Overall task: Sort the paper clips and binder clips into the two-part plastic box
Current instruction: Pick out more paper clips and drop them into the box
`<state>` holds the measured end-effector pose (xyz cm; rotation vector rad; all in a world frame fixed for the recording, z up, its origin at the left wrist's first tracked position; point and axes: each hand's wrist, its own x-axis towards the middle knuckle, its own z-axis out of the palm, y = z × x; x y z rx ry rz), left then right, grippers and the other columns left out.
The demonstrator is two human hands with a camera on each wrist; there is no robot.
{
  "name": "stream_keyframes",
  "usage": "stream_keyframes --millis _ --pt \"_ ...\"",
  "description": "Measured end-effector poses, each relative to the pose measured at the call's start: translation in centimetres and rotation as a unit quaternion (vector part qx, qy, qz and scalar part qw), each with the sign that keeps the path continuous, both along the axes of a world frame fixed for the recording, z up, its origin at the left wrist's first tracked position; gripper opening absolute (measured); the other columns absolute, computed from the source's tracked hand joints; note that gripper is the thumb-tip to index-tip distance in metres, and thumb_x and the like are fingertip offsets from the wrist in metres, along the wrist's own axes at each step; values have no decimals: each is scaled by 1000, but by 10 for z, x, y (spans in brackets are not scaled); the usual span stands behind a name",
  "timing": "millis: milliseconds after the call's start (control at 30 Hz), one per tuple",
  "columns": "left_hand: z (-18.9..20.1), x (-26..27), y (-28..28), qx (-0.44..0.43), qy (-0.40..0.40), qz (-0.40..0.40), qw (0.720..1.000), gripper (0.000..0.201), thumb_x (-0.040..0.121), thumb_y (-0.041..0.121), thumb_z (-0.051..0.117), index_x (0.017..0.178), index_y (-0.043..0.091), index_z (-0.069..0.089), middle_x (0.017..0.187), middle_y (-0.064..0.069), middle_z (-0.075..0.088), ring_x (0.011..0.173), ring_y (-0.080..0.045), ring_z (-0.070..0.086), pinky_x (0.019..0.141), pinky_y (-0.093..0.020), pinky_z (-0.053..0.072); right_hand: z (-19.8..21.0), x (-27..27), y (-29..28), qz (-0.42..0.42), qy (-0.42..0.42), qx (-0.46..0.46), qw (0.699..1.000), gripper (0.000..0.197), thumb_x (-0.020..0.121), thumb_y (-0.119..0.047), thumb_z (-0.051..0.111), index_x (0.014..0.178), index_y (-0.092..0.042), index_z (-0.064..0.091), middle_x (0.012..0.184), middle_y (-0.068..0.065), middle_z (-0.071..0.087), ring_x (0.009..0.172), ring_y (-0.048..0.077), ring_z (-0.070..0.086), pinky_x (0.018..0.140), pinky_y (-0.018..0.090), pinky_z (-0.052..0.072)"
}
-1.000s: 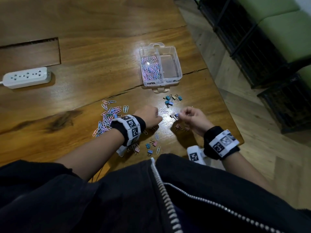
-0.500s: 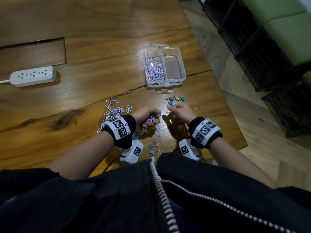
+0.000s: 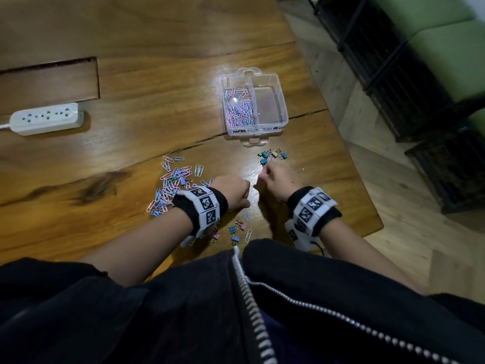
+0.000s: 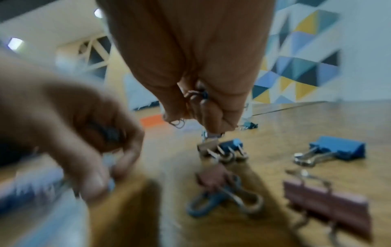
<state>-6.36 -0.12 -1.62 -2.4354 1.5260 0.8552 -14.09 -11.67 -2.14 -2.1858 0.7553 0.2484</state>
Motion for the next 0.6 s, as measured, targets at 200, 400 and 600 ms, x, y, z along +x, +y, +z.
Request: stream_keyframes --millis 200,400,600 --pt "-5 -2 1 4 -28 -52 998 34 94 39 42 102 9 55 99 -6 65 91 -23 62 76 -34 52 11 -47 -10 -186 -80 317 926 20 91 -8 44 73 -16 46 72 0 51 52 5 47 48 14 38" --pt "-5 -3 3 -13 -23 -57 998 34 96 38 38 108 10 51 98 -5 63 86 -21 57 70 -29 43 14 -73 -9 -204 -25 377 903 26 92 1 35 82 -12 54 66 1 53 51 8 36 46 17 31" --pt "3 6 -1 -134 330 246 902 20 99 29 32 86 16 42 69 5 42 60 -12 44 53 -19 37 9 -79 -9 -157 72 251 952 24 95 -7 34 83 -11 54 68 -1 49 52 7 37 41 13 31"
